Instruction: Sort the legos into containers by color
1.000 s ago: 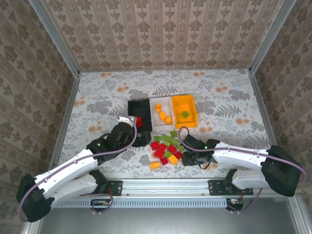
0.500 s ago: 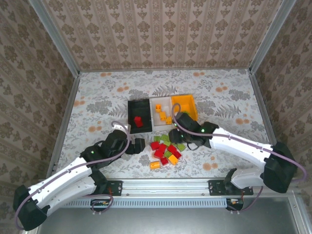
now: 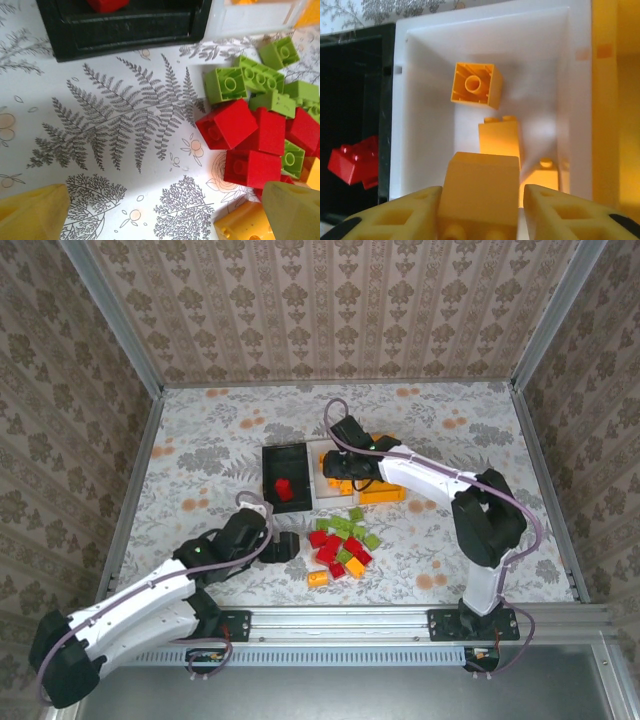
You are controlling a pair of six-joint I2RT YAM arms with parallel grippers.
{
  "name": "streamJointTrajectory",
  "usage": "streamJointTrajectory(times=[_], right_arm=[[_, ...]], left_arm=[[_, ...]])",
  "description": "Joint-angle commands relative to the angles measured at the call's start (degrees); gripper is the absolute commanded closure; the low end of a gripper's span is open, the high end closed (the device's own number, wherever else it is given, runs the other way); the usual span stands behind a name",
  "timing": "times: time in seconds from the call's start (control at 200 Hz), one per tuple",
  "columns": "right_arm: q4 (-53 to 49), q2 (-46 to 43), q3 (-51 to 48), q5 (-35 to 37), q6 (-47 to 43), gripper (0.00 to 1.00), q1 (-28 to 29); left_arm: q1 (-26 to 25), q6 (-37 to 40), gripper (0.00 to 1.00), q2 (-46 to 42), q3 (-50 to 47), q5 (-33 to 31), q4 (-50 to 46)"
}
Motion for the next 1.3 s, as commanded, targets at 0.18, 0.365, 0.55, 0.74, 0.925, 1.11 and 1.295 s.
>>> streamJointTrajectory(times=[0.18,0.365,0.55,0.74,0.925,1.11,1.295], right_arm=[[0.0,-4.3,-2.0,-1.0,0.8,0.34,-0.4],[2.4,-12.4,-10.5,-1.0,1.7,0.33,-0.4],[4.5,-19.5,-18.3,-1.9,3.6,0.33,-0.4],[5.0,-25.1,-23.0,-1.5,4.3,0.33,-0.4],[4.3,-29.5,-24.8,-0.7,3.9,0.33,-0.4],[4.2,-31.3,-25.7,-0.2,3.9,0.33,-0.4],[4.5,-31.3,-25.8,-0.4,4.1,0.33,-0.4]], left_arm=[[-5.3,3.8,0.0,11.0,3.3,2.1,6.5],[-6.6,4.9,0.03,20.9,7.6,0.4,10.9],[-6.5,5.2,0.09,29.5,11.3,1.5,15.6],[-4.8,4.4,0.17,36.4,13.6,1.1,16.2],[-3.6,3.5,0.3,36.5,12.8,-0.9,13.6],[-2.0,2.5,0.35,31.6,8.7,-2.1,10.0],[-1.7,3.5,0.21,30.0,8.3,0.4,10.0]])
